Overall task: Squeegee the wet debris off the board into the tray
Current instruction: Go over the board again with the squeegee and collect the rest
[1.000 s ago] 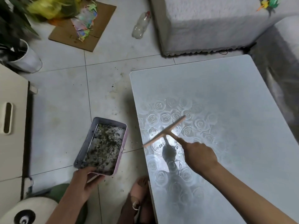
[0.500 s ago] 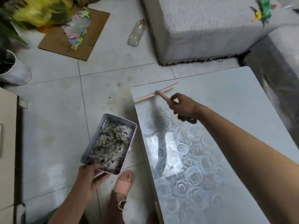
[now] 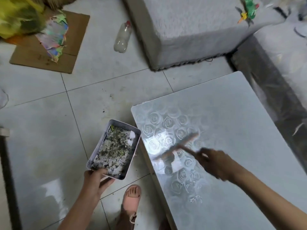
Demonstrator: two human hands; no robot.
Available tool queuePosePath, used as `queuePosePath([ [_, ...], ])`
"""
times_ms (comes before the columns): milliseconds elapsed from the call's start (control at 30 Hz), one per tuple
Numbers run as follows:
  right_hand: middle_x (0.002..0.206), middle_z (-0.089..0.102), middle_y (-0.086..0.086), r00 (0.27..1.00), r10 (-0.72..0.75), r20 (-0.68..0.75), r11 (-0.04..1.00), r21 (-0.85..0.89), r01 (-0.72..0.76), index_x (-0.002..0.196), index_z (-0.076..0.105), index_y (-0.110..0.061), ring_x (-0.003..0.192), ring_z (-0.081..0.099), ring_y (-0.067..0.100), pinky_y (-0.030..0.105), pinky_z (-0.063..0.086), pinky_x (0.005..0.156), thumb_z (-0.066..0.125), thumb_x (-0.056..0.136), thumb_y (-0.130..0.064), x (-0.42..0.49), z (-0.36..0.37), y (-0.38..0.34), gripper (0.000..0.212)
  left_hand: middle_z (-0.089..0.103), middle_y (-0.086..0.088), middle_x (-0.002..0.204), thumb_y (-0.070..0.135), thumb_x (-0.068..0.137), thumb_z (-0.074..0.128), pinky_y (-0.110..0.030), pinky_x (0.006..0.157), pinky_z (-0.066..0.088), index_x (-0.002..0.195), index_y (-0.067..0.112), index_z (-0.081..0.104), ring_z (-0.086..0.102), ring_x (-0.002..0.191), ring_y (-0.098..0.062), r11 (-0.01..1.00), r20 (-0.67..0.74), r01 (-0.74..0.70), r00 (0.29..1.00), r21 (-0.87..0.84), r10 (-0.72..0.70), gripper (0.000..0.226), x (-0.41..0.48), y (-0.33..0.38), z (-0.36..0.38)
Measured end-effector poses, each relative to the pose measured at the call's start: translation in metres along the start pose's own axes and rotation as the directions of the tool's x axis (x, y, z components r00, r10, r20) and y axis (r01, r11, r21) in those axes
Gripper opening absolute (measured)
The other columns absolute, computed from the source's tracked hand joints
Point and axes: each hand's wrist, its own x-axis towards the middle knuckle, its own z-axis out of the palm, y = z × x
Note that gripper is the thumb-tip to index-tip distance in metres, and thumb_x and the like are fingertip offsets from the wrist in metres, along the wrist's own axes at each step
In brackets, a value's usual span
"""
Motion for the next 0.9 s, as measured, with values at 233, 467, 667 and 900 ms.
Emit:
queuePosePath([
  [233,0.081,0.057,0.005,0.979,-0.050,-0.199,0.999,-0.005,0.050,0.117,0.054,-0.021,0.044,0.053,0.018,0.021,0.039,0.042,0.045,0.095,-0.034,0.121,-0.042,-0.097,0.027,0.061,-0.015,0.107,-0.010,0.085,0.047,-0.042,0.080,0.050,0.119,0.010,0.049,0.061,0.088,-0.024,1.000,-0.018,-0.011,1.000,0.022,0.011,0.039,0.010,0.016,-0.005],
  [467,0.094,0.067,0.017,0.993,0.069,-0.099,0.998,0.009,-0.068,0.108,0.043,-0.017,0.087,0.063,0.038,0.041,0.051,0.073,0.037,0.097,-0.025,0.019,0.056,0.000,0.015,0.059,-0.018,0.108,-0.010,0.087,0.046,-0.039,0.058,0.060,0.117,0.006,0.048,0.059,0.095,-0.030,0.998,-0.010,0.034,0.999,0.061,-0.034,0.035,0.005,0.022,-0.003],
  [667,0.102,0.065,0.010,0.985,0.174,-0.018,0.969,-0.174,-0.175,0.097,0.040,-0.024,0.094,0.062,0.034,0.032,0.041,0.065,0.036,0.097,-0.032,-0.036,0.042,0.034,0.009,0.057,-0.020,0.123,-0.008,0.087,0.048,-0.043,0.085,0.050,0.128,0.003,0.045,0.058,0.107,-0.028,0.996,0.025,0.067,0.997,0.056,-0.068,0.043,-0.009,0.028,0.016],
  [900,0.101,0.062,0.010,0.991,0.091,-0.100,0.990,-0.094,-0.101,0.121,0.042,-0.026,0.083,0.056,0.029,0.030,0.033,0.061,0.043,0.088,-0.020,0.020,0.042,-0.021,0.033,0.053,-0.022,0.130,-0.007,0.086,0.051,-0.043,0.076,0.057,0.133,0.001,0.042,0.056,0.112,-0.029,0.989,0.044,0.050,0.997,0.139,-0.056,0.048,-0.011,0.031,0.032],
])
